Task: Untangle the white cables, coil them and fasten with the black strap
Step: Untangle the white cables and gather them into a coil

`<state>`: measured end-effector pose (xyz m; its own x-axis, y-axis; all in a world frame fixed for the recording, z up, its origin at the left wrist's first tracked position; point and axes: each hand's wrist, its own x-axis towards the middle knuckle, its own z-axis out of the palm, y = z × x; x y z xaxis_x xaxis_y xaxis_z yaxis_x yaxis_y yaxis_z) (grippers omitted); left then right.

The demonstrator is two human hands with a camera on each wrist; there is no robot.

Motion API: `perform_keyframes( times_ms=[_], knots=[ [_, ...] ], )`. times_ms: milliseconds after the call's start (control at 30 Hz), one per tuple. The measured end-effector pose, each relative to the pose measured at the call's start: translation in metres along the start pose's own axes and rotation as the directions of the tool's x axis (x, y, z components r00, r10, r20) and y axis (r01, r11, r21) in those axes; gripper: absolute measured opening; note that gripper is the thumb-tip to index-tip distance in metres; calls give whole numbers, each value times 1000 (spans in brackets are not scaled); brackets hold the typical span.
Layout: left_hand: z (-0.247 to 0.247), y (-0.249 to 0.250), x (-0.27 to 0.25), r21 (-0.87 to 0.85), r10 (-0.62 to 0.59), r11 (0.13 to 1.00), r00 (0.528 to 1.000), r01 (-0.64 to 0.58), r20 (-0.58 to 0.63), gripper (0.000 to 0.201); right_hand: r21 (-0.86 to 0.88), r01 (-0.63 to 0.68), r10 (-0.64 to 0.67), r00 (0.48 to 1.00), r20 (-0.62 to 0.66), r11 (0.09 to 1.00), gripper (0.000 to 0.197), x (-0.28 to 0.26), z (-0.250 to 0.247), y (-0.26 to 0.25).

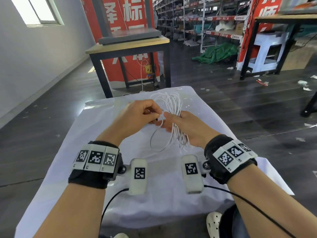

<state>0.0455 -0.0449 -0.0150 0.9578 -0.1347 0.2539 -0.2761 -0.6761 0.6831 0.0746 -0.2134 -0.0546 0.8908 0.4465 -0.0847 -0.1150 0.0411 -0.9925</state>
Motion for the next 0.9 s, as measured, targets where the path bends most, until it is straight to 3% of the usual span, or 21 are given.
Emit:
perform_keyframes(
  times_ms=[133,233,367,433,500,567,633,733,833,900],
  knots=[
    [4,1,-2,-24,16,1000,998,-18,-54,5,15,-27,27,1000,10,1000,14,-3,5,-4],
    [10,-1,-1,134,53,990,985,-31,-164,6,80,-34,34,999,-1,996,13,-4,10,-6],
    [9,-2,0,372,176,923,966,-95,-189,19,-34,-34,32,997,-69,999,13,-3,7,-6],
    [3,-2,2,491,294,850,946,-193,-137,41,-111,-39,27,994,-105,993,13,-3,3,-4],
    [3,-2,2,603,370,737,929,-305,17,67,-214,-21,-2,994,-109,977,13,-2,1,-2],
    [11,-2,1,689,358,619,916,-376,179,86,-333,15,-39,997,-65,943,10,-3,3,-1],
    [23,-6,0,748,359,522,901,-409,242,91,-440,54,-60,998,1,896,3,-5,9,-1],
    [30,-10,-2,787,405,474,891,-395,203,67,-474,49,-18,997,70,879,9,-9,14,-3],
    [24,-14,-2,782,421,491,891,-384,173,26,-520,38,49,987,152,853,9,-11,13,-5],
    [19,-18,-1,770,389,513,902,-380,187,15,-548,53,61,980,188,835,14,-10,14,-6]
  ],
)
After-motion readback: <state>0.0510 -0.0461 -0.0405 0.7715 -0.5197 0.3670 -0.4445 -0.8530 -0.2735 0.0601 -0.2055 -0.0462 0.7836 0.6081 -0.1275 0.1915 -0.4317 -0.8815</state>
